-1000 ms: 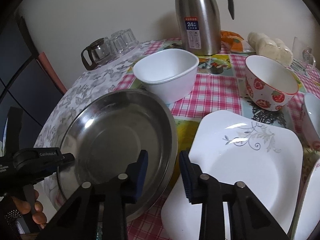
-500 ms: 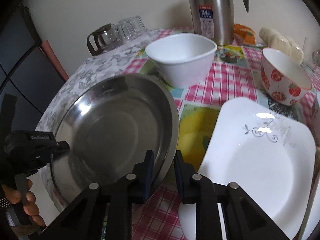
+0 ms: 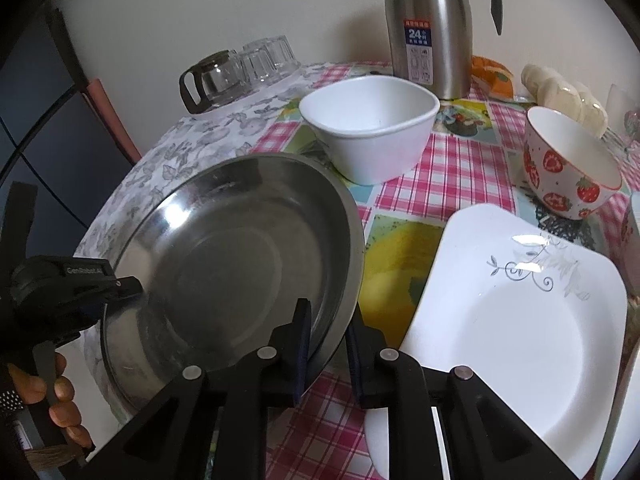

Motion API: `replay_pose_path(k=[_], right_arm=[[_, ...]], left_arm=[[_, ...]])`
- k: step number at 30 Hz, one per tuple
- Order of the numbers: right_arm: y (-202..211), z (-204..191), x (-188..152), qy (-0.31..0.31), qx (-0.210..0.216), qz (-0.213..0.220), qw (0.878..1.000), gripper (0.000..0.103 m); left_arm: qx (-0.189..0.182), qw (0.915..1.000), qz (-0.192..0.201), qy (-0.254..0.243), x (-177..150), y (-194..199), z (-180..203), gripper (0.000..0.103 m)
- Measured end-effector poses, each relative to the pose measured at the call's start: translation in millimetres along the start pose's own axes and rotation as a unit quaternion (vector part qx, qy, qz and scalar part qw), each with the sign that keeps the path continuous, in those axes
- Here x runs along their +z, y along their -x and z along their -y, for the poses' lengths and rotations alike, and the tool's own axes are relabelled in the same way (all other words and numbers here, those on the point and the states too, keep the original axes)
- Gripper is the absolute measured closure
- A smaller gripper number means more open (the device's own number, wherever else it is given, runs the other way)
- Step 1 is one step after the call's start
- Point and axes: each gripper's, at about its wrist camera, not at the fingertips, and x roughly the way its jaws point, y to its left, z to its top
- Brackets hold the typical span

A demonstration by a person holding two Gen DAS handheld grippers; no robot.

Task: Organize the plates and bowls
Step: 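Lift the steel basin by its rim with both grippers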

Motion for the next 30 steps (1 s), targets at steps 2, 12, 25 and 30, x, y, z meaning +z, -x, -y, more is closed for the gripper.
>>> replay_pose_path(k=[2, 12, 25, 30], right_arm=[[4.1, -1.4, 1.3, 0.004, 0.0, 0.004, 1.0, 0.085], [23.5, -5.5, 6.9, 0.006, 0.006, 0.028, 1.0, 0.085], [71.2, -8.0, 18.2, 0.012, 0.013, 0.084, 0.996, 0.084], [94.5, 2.8, 18.6, 0.004, 0.009, 0.107, 0.994, 0.084]], left_arm=[[0.001, 1.0, 0.003, -0.001, 1.0, 1.5, 0.6, 0.078], [-0.016, 0.9997, 0.021, -0.004, 3.9, 21.8, -1.1, 0.079], [-0.058, 0.9948, 0.081, -0.023, 7.2, 79.2, 10.2, 0.079], [-0.083, 0.9915, 0.092, -0.04, -0.7, 96.6, 24.7, 0.079]])
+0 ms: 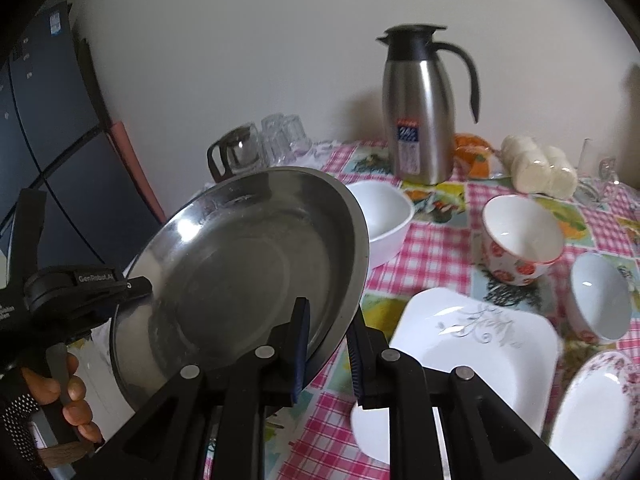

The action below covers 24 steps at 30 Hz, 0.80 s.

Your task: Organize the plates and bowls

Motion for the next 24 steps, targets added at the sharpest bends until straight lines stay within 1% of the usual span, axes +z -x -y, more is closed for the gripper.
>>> replay_pose_path(k=[6, 15, 24], right_arm=[[23.3, 15.1, 3.9, -0.01, -0.01, 0.019, 1.0, 0.084], [50.2, 48.0, 3.5, -0.027, -0.028, 0.029, 0.999, 0.084], [77.3, 87.4, -2.3, -0.046, -0.049, 0.037, 0.997, 0.084]], left_arm=[[-0.018, 0.9996, 0.006, -0.02, -8.2, 11.7, 23.8, 0.079], [-0.043, 0.9979, 0.004, -0.049, -26.2, 22.1, 60.0, 0.079], [-0.068, 0.9944, -0.01, -0.08, -52.2, 25.6, 98.1, 0.079]])
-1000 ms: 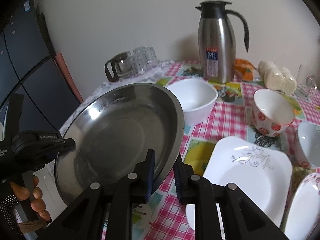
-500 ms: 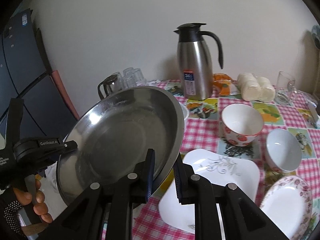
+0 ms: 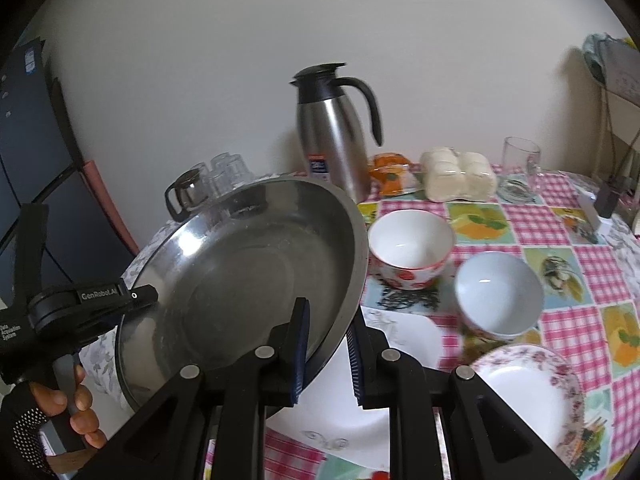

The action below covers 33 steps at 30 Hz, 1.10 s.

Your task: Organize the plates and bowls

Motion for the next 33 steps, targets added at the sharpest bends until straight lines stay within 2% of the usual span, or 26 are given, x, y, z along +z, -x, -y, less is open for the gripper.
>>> replay_pose_path(k=[23, 28, 33], right_arm=[[39.6, 87.1, -14.3, -0.045, -0.05, 0.001, 0.998, 0.083], [39.6, 97.3, -17.5, -0.053, -0.053, -0.006, 0.997, 0.081], [21.2, 97.2, -24.8, -0.052, -0.059, -0.036, 0.996, 0.08]], left_arm=[[-0.04, 0.9957, -0.034, -0.077, -50.4, -7.1, 81.8, 0.079], [-0.037, 0.9944, -0.044, -0.088, -55.4, -12.1, 87.7, 0.079], [-0.02, 0.9944, -0.062, -0.083, -57.3, -24.7, 80.1, 0.079]])
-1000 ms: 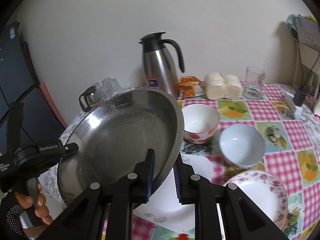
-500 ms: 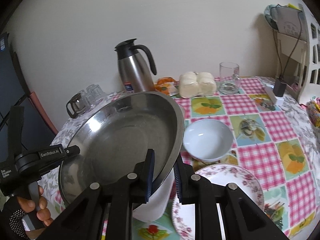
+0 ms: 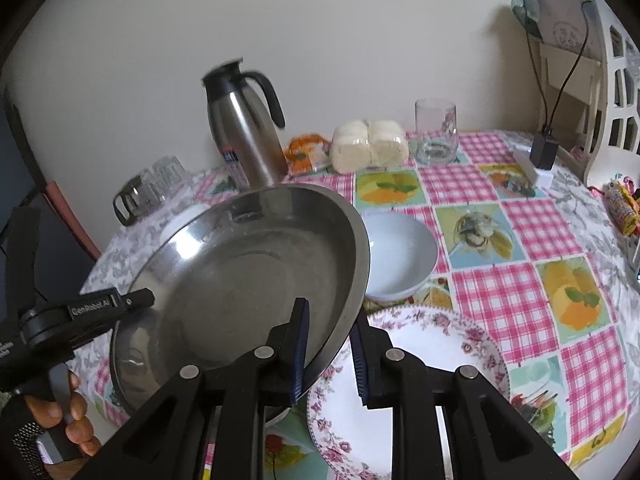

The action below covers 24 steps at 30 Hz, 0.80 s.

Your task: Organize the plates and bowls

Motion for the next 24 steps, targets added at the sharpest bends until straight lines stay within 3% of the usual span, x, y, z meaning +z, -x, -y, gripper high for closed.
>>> replay_pose_path(k=[24], right_arm=[[-65.0, -21.2, -30.1, 0.031, -0.026, -0.091, 0.995, 0.08]], left_arm=[[0.05, 0.9967, -0.057, 0.027, -1.6, -40.2, -30.1, 0.077]])
